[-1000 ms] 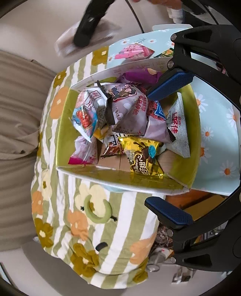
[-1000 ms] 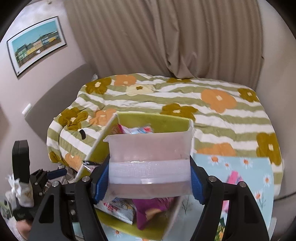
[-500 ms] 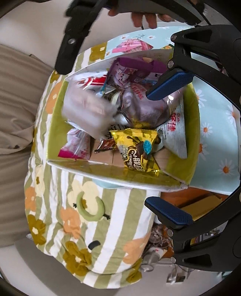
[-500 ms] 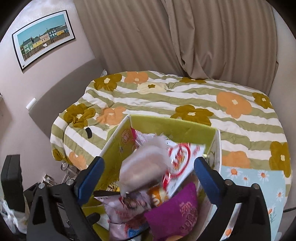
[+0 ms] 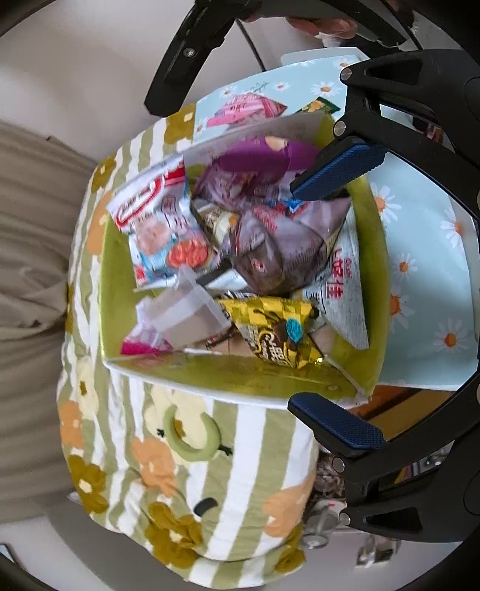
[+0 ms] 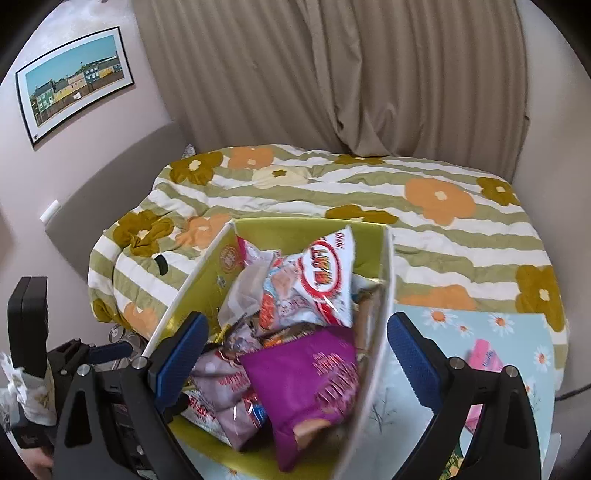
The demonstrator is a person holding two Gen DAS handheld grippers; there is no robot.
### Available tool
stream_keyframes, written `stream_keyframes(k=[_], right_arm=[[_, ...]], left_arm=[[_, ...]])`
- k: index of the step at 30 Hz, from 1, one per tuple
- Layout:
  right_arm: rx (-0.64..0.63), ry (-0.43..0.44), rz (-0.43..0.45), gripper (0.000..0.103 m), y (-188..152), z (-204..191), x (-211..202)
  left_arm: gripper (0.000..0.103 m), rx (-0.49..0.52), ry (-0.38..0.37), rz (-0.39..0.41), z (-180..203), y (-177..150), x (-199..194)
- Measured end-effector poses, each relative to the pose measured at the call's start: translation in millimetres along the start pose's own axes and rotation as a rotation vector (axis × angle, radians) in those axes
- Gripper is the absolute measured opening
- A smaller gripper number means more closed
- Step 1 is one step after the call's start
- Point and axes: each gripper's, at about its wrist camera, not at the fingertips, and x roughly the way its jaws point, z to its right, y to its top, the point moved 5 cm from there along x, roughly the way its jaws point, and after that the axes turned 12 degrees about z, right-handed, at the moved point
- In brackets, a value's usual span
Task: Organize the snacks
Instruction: 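Open both tools to drop the items into the box, then move both tools back over the last two snacks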
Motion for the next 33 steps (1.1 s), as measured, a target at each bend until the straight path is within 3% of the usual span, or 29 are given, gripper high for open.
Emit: stream_keyframes(k=[9,20,27,33], right_arm=[[0.045,-0.037,0.057,0.097,0.2,41.2,-58.6],[-0.033,-0.033,0.047,0.097,-14.6,127.5,-113.5],[-0.070,0.013,0.024,0.097,-28.2,186.5,-123.2],[-0.132,0.095,-0.001,0.097,-45.4,228.9,-111.8]], left_arm=[[0.103,0.045,-0.041,0.063,45.6,6.1,-31.2],[0.103,0.016,-0.044,0.086,150.2,-14.2,-42.4],[0.103,-0.025,-0.036,0.041,224.0,-42.6,-18.1],[0.103,-0.090,-0.021,-0.023,278.4,-74.0,29.3]])
